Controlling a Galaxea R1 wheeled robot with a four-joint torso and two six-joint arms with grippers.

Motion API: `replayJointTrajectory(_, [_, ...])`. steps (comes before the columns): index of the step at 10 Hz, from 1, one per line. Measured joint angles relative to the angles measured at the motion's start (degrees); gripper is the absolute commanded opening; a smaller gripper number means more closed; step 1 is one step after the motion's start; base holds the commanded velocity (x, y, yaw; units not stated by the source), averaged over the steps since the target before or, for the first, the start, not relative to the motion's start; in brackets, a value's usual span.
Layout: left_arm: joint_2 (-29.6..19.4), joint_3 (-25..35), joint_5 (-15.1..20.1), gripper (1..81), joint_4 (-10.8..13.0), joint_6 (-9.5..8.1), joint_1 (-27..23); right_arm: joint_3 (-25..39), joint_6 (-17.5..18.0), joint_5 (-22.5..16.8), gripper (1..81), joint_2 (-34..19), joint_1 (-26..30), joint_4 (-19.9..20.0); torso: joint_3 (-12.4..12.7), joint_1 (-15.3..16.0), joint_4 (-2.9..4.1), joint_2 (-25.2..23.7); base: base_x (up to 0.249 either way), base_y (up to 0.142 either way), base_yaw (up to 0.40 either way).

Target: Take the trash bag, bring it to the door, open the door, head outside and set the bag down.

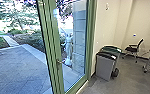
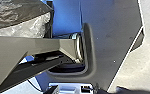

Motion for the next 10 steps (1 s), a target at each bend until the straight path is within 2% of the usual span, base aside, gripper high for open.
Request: replayJointTrajectory(10, [0.33,0.10,0.04,1.0,0.00,0.00,0.29,-0.04,-0.04,-0.04,81.1,-0.41,-0.11,-0.02,0.02,-0.02,0.00,-0.02,0.181,-0.079,0.000])
